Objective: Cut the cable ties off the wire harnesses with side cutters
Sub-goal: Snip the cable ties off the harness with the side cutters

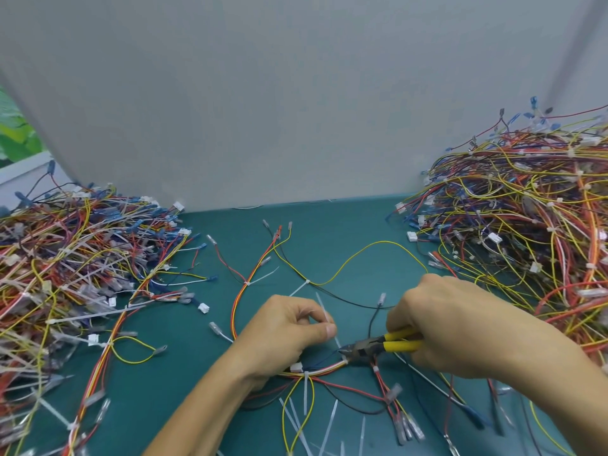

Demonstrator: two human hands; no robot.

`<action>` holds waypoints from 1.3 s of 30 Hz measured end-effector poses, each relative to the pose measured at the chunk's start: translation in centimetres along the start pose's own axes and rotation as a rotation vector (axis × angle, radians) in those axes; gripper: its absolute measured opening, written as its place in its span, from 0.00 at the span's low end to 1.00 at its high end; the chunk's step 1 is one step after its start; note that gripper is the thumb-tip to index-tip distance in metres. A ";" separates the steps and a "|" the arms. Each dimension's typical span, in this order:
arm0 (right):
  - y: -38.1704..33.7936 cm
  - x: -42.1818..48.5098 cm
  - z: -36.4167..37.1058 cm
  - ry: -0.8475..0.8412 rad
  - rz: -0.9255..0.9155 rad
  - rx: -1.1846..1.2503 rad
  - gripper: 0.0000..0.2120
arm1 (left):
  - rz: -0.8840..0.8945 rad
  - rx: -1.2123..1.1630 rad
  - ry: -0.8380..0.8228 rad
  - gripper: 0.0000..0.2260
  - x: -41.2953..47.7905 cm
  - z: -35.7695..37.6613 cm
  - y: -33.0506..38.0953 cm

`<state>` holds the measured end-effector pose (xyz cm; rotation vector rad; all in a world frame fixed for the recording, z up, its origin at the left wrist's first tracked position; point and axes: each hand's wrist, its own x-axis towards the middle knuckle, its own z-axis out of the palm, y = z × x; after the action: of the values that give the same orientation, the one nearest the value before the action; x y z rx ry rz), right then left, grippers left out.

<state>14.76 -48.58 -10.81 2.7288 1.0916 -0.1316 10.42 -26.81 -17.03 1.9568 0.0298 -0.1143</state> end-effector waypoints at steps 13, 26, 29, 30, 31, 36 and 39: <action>-0.2 0.1 0.3 -0.046 -0.083 0.312 0.10 | -0.149 -0.604 0.054 0.10 0.1 -1.6 0.9; 2.1 2.2 3.5 0.105 0.146 0.232 0.14 | -0.180 -0.591 0.051 0.11 -0.3 -2.1 0.3; 2.0 2.0 2.5 0.086 0.109 0.285 0.16 | -0.101 -0.360 -0.022 0.08 -0.7 -2.6 0.6; 2.0 1.8 2.1 0.091 0.096 0.304 0.16 | -0.021 -0.228 -0.052 0.05 -0.9 -3.0 0.6; 2.0 1.6 1.8 0.099 0.085 0.316 0.16 | 0.065 -0.064 -0.088 0.03 -1.2 -3.3 0.7; 1.4 0.4 0.6 0.034 0.044 0.256 0.15 | 0.105 0.437 -0.220 0.17 -1.8 -1.9 0.6; 0.9 0.1 0.4 -0.015 0.023 0.200 0.12 | 0.120 0.461 -0.164 0.14 -1.5 -1.6 0.5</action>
<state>15.51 -49.22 -11.04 2.9087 1.0971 -0.2718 9.09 -25.50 -15.86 2.3959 -0.2407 -0.2176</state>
